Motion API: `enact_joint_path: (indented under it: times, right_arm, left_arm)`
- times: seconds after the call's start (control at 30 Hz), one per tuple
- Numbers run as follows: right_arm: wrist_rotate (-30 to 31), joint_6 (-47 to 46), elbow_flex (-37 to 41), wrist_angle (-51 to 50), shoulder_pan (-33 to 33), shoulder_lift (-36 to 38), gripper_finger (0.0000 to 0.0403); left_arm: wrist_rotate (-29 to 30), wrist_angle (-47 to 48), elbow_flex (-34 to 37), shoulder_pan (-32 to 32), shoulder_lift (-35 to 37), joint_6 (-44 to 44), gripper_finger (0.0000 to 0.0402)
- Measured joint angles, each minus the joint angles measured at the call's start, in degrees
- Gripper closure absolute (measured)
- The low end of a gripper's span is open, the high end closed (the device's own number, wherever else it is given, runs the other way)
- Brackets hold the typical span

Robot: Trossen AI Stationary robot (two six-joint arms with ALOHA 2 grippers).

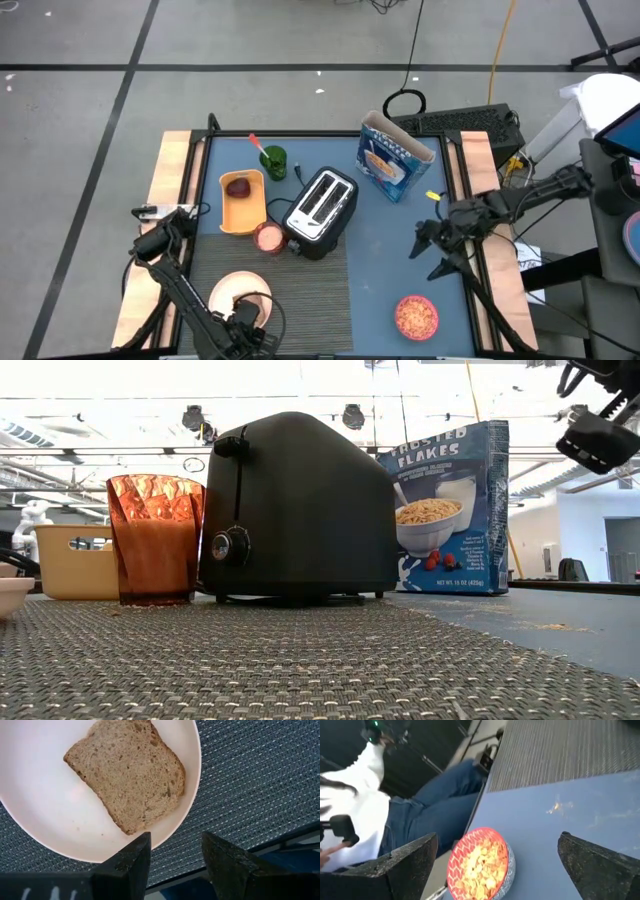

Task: Arrange a breakfast setting
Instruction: Put the red bowl to the gray tablemat to the right of the light orange plate

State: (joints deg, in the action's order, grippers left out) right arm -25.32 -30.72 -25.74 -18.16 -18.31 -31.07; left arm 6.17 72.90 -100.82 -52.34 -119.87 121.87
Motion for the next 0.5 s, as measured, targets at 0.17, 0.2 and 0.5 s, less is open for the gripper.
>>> enact_joint_path:
  times: [0.17,0.2,0.5]
  right_arm:
    - [1.9,-1.2,0.0,0.3,-2.7,-4.9,0.0003]
    - [2.6,-1.8,0.0,0.3,-3.3,-5.8,0.0003]
    - [5.5,-9.1,0.0,1.8,-10.1,-12.5,0.0003]
  left_arm:
    - [0.0,-0.1,0.0,0.0,0.0,-0.1,0.022]
    - [0.0,-0.2,0.0,0.0,0.0,-0.1,0.022]
    - [0.0,-1.0,0.0,0.0,0.0,-0.1,0.022]
